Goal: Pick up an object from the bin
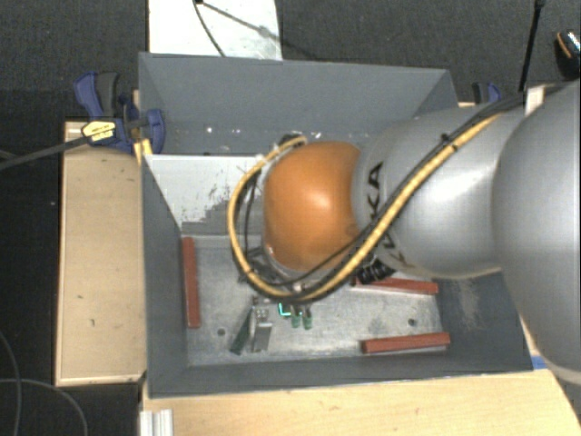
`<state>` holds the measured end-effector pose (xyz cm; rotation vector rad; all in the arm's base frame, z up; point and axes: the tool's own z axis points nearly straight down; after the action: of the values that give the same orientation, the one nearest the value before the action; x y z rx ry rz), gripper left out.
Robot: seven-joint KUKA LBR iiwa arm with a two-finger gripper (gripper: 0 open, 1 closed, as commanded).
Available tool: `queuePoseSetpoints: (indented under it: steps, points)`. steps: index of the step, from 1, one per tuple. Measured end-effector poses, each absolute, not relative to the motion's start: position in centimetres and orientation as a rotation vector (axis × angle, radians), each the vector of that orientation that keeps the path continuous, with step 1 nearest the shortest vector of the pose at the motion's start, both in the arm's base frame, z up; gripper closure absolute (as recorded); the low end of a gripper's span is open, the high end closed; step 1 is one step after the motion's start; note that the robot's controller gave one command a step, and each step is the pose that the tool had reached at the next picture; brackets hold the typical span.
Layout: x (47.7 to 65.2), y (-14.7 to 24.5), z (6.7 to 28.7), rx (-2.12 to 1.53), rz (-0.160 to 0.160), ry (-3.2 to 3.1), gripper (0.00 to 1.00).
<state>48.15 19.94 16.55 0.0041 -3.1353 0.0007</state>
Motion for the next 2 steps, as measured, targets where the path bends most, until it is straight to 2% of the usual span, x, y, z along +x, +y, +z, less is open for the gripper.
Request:
queuePoseSetpoints:
  steps: [1,2]
  points:
    - [50.76,17.53,6.62,0.186,0.003,-3.131,0.0]
    - [50.84,17.71,7.02,0.178,-0.002,-3.137,1.0]
